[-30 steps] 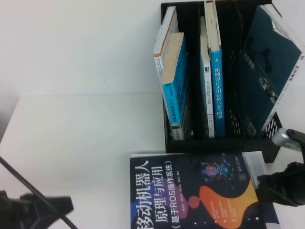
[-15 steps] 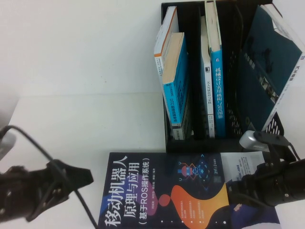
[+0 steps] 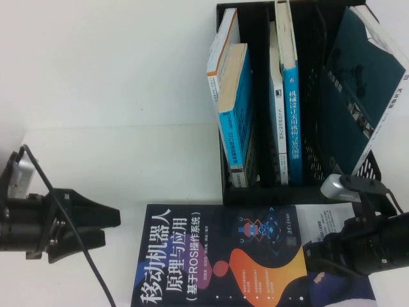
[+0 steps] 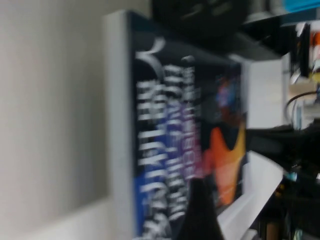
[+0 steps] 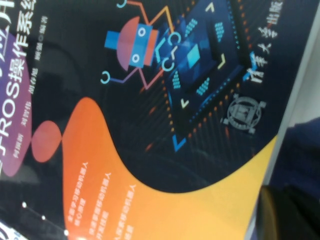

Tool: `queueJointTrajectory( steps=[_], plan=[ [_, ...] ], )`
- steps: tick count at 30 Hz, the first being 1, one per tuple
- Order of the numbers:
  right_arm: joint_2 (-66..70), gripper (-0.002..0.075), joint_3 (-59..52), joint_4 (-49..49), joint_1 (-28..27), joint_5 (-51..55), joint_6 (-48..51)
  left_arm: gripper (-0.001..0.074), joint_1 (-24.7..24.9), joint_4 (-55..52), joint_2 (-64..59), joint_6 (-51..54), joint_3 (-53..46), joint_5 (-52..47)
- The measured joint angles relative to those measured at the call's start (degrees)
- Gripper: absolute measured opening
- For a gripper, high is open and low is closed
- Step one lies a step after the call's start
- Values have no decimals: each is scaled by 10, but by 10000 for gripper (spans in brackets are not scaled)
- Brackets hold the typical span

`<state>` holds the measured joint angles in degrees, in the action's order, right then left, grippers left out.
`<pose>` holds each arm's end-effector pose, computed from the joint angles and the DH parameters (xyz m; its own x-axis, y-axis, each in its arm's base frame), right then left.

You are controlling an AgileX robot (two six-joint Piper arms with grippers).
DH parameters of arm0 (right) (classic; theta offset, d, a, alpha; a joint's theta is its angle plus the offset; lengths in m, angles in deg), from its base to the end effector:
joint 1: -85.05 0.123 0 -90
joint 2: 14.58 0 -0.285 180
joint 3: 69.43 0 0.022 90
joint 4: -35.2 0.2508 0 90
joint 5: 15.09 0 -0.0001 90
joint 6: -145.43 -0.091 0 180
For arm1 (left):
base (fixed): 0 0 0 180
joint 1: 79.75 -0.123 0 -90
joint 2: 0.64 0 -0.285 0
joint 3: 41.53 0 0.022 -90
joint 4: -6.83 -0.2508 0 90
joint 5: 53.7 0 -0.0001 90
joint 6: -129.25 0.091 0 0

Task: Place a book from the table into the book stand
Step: Push book with right arm, then pick up the book with your left arm

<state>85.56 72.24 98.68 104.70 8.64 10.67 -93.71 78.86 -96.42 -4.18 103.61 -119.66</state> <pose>0.2488 0.1237 0.1572 -0.9151 -0.0510 -0.3999 -0.2402 0.8657 0.4392 0.2565 -0.0177 0.2163 -0.9434 -0.2781 -0.1808 0.0137 0.5119 -0.8589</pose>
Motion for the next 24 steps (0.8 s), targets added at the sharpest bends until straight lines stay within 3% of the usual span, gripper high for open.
queueJointTrajectory(
  steps=[9, 19, 24],
  plan=[
    [0, 8, 0, 0, 0, 0, 0, 483, -3, -10, -110, 46, 10, -3],
    [0, 8, 0, 4, 0, 0, 0, 542, -3, 25, -209, 59, 10, -2],
    [0, 8, 0, 6, 0, 0, 0, 559, 20, 41, -227, 61, 10, 0]
  ],
)
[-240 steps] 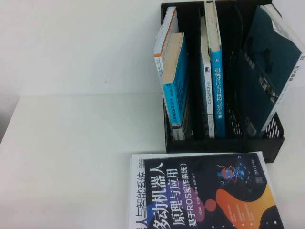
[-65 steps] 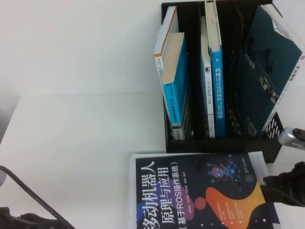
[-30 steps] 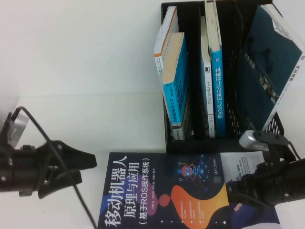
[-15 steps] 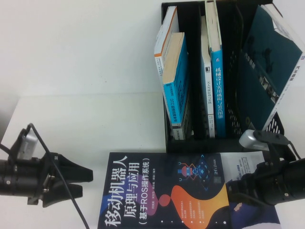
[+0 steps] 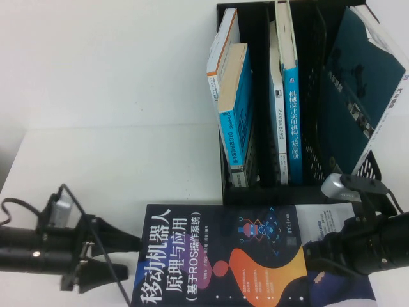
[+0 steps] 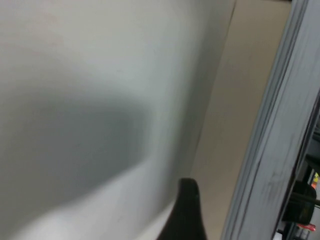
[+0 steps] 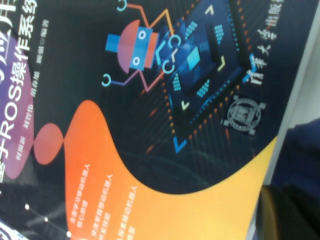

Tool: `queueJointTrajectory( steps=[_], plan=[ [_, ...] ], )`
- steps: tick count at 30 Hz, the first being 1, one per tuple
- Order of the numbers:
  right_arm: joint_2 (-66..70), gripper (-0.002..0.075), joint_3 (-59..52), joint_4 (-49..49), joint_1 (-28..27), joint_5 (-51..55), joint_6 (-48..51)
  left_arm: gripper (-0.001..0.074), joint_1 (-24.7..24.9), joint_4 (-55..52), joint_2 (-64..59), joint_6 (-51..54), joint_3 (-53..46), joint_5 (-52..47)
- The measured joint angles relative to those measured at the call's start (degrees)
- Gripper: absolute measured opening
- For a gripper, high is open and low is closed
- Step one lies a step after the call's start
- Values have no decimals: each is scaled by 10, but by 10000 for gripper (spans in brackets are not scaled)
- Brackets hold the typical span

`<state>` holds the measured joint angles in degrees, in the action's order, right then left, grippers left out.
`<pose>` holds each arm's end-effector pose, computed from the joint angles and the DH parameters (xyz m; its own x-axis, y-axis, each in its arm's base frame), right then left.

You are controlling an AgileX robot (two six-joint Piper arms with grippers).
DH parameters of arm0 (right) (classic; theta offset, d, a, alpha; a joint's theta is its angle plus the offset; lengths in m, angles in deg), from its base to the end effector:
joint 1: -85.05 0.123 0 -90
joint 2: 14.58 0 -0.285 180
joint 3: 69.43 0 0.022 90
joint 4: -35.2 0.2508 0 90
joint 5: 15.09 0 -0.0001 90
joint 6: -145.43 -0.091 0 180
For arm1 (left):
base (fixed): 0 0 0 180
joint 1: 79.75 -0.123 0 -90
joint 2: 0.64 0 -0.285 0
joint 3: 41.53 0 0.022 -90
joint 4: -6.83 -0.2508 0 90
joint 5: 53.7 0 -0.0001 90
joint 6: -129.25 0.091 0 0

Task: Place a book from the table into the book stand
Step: Pick up the book with your left arm

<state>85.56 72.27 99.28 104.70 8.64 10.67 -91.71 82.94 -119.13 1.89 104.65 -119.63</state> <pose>0.2491 0.1240 0.1575 -0.9162 -0.0411 -0.3986 -0.2326 0.8646 0.4455 0.2823 -0.0227 0.1196 -0.9615 -0.2542 0.1044 -0.2084 0.4264 -0.8802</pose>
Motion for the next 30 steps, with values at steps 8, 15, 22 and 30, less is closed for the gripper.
queueJointTrajectory(
  steps=[8, 15, 22, 30],
  plan=[
    [20, 8, 2, 12, 0, 25, 3, 562, 64, 66, -22, 12, 0, 0],
    [53, 8, 8, 93, -1, 59, 71, 562, 110, 80, -44, 16, 1, 6],
    [61, 8, 8, 116, -5, 67, 102, 421, 113, 80, -45, 26, 1, 15],
    [61, 8, 12, 94, -5, 61, 102, 297, 107, 78, -37, 39, 1, 3]
  ],
)
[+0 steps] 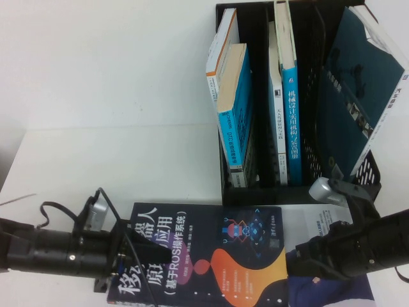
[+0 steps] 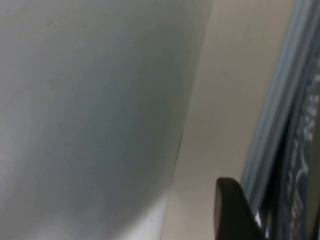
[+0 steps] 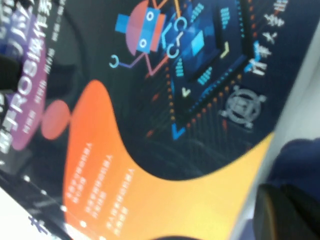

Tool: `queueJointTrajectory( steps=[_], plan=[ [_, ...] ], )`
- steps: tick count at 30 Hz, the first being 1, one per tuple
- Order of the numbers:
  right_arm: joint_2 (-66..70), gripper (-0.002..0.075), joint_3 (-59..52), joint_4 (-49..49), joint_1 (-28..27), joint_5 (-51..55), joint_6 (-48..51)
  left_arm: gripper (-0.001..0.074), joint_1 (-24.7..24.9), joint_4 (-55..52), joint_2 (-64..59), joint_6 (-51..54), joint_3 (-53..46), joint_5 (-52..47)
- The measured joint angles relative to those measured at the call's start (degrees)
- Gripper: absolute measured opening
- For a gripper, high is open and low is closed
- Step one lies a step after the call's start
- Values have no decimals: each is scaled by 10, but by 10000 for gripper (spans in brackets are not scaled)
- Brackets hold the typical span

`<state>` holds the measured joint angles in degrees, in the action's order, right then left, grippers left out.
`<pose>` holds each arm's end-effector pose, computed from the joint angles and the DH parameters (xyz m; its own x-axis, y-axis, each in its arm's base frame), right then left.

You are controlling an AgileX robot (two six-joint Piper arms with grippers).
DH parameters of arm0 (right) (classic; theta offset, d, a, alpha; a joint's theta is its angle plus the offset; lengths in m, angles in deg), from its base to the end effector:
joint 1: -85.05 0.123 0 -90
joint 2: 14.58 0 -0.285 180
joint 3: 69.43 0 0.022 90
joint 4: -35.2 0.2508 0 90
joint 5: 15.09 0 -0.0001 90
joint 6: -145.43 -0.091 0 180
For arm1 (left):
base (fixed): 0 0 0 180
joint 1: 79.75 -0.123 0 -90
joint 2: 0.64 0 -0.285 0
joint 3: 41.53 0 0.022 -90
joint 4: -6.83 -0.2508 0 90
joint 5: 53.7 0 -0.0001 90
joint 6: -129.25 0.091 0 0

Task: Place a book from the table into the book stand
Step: Pick up the book with your left arm

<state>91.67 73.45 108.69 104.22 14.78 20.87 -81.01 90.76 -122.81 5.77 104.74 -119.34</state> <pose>0.2537 0.1343 0.1375 -0.9417 -0.0758 -0.3278 -0.2505 0.8085 0.5326 0.2833 -0.0763 0.1065 -0.9810 -0.1597 0.1102 -0.1660 0.3969 -0.9027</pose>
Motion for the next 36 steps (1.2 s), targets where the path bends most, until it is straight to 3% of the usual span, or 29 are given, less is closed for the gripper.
queueJointTrajectory(
  steps=[8, 20, 29, 36],
  plan=[
    [0, 8, 4, -32, 0, 0, -25, 297, -51, -46, 88, -22, 0, 12],
    [-83, 8, -6, -136, 5, -68, -69, 304, -51, -88, 280, -107, -1, 14],
    [-211, 8, -6, -227, -70, -73, -134, 304, -51, -133, 432, -188, -3, 0],
    [-276, 8, -7, -241, -96, -88, -127, 305, -51, -253, 501, -268, 22, -24]
  ],
)
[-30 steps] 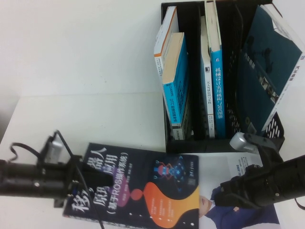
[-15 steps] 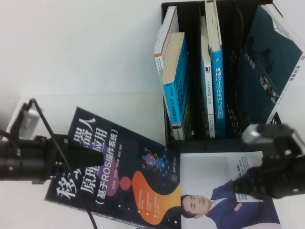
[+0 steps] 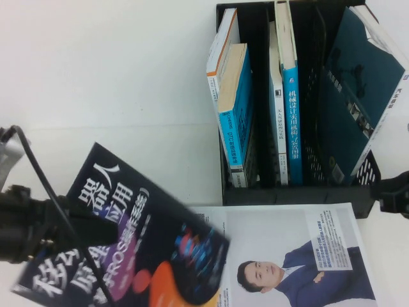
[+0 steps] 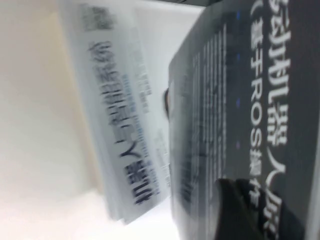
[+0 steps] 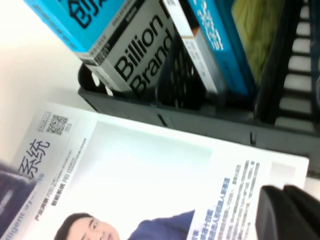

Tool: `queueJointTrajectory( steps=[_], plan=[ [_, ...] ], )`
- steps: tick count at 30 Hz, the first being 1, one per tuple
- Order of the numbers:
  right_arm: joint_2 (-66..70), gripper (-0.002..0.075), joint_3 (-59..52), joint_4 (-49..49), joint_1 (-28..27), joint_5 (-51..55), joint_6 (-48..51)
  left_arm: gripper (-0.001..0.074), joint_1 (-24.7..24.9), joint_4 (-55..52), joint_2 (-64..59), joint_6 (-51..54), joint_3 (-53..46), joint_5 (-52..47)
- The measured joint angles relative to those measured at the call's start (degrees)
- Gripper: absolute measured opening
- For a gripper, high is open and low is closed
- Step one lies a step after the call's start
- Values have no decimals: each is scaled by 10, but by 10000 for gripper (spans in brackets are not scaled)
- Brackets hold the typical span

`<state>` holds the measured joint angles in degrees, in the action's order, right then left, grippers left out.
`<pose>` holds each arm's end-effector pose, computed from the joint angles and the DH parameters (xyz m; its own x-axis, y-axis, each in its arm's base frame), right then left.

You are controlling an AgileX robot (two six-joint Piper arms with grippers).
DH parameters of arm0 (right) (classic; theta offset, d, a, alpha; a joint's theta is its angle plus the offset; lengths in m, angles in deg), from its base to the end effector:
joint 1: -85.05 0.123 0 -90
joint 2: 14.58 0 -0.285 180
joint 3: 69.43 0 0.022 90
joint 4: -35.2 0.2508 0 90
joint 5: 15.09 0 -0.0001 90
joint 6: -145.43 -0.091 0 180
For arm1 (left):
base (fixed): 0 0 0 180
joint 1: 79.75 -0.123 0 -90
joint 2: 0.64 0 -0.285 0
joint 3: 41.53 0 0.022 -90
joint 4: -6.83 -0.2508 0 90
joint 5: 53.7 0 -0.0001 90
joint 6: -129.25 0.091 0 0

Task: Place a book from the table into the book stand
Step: Pick up the book with your left arm, then place the book on the book shelf

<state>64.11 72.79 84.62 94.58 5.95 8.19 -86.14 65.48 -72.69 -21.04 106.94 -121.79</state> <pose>0.2374 0.0651 0.2535 -0.6684 -0.0323 -0.7431 -0.3100 0.9202 0.2388 0.1906 -0.0512 0.3060 -0.9144 -0.1215 -0.3861 0.2257 0.6389 -0.7354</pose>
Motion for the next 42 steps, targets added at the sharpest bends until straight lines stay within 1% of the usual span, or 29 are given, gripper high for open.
queueJointTrajectory(
  steps=[3, 4, 5, 6, 7, 9, 13, 17, 20, 26, 30, 33, 38, 42],
  plan=[
    [-6, 8, 3, -5, 0, 0, 1, 305, 0, -26, 11, -31, 28, -4],
    [-6, 8, 5, -5, 0, 0, 1, 253, 0, -26, 15, -41, 40, -5],
    [-6, 8, 6, -5, 0, 0, 1, 168, 0, -22, 17, -48, 55, -8],
    [-6, 8, 9, -7, 0, 0, 1, 125, 0, -24, 19, -54, 66, -10],
    [-6, 8, 13, -7, 0, -1, 1, 111, 0, -27, 20, -64, 80, -16],
    [-6, 8, 16, -8, 0, -12, 1, 113, 4, -28, 22, -79, 112, -20],
    [-6, 8, 18, -4, 0, -17, 1, 113, 30, -29, 25, -95, 161, -18],
    [-1, 8, 18, -4, 0, -4, 1, 113, 69, -50, 23, -108, 166, -22],
    [-1, 8, 18, -4, 0, -6, 1, 113, 85, -59, 17, -117, 166, -25],
    [-1, 8, 18, -13, 0, -13, 1, 113, 90, -29, 8, -118, 168, -2],
    [-1, 8, 19, -19, 0, -50, 1, 113, 90, -9, 2, -118, 168, 1],
    [-1, 8, 34, -20, -1, -54, 1, 113, 90, 18, 1, -113, 172, 5],
    [-1, 8, 85, -22, -32, -17, -23, 113, 91, 36, -2, -120, 222, 21],
    [-1, 8, 136, -28, -86, 18, -29, 113, 91, 43, -19, -128, 296, 27]
  ],
)
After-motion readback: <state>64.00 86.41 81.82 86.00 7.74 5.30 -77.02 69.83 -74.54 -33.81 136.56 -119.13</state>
